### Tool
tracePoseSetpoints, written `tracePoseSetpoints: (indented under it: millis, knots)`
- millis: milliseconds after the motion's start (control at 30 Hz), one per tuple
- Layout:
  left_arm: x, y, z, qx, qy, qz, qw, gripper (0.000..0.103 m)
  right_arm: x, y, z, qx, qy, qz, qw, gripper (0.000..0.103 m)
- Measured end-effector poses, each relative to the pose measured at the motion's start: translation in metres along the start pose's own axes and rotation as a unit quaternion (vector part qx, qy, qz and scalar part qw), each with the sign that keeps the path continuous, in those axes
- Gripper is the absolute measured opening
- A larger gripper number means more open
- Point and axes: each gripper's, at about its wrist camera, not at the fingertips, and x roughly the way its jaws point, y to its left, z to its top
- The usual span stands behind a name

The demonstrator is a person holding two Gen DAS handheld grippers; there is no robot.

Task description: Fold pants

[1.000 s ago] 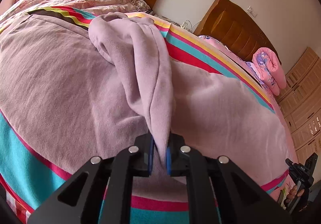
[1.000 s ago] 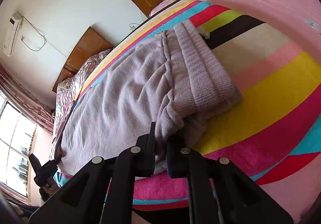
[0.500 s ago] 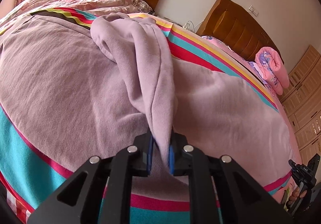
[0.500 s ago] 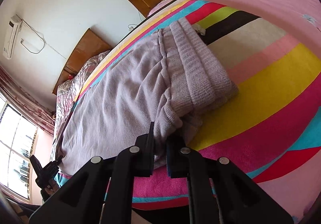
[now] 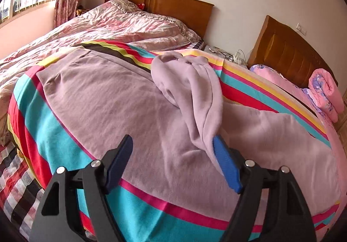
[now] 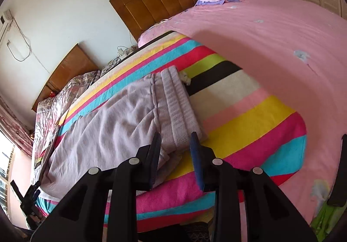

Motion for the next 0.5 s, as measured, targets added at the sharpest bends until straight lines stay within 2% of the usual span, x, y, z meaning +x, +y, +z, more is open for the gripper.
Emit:
tracePoseSetpoints:
  millis: [67, 100, 167, 233, 300, 367, 433, 500]
  knots:
    - [-0.014, -0.03, 0.019, 0.043, -0.03, -0.026, 0.9983, 0.074, 0.012, 0.017, 0.01, -0.034, 0.003, 0.011, 0.999, 0.054]
    - [-0.019, -0.053, 0.027, 0.079, -0.042, -0.037, 0.9953, 0.074, 0.022, 0.027, 0.013, -0.051, 0.009, 0.007, 0.999, 0.055]
    - [-0.034, -0.098, 0.032, 0.155, -0.075, -0.044, 0.9841, 0.076, 0.042, 0.047, 0.016, -0.077, 0.023, 0.013, 0.997, 0.055]
    - [-0.035, -0.124, 0.028, 0.203, -0.079, -0.043, 0.975, 0.078, 0.054, 0.062, 0.012, -0.089, 0.034, 0.038, 0.995, 0.055]
    - [-0.02, -0.129, 0.027, 0.204, -0.05, -0.062, 0.9758, 0.08, 0.069, 0.074, 0.003, -0.113, 0.051, 0.045, 0.991, 0.056]
    - [0.001, -0.138, 0.033, 0.195, -0.006, -0.081, 0.9774, 0.08, 0.087, 0.075, -0.005, -0.125, 0.074, 0.025, 0.989, 0.057]
    - [0.021, -0.157, 0.038, 0.207, 0.031, -0.123, 0.97, 0.08, 0.097, 0.071, -0.008, -0.121, 0.076, 0.019, 0.99, 0.057]
    - [0.046, -0.18, 0.039, 0.225, 0.06, -0.15, 0.9608, 0.08, 0.099, 0.07, -0.007, -0.118, 0.074, 0.024, 0.99, 0.057]
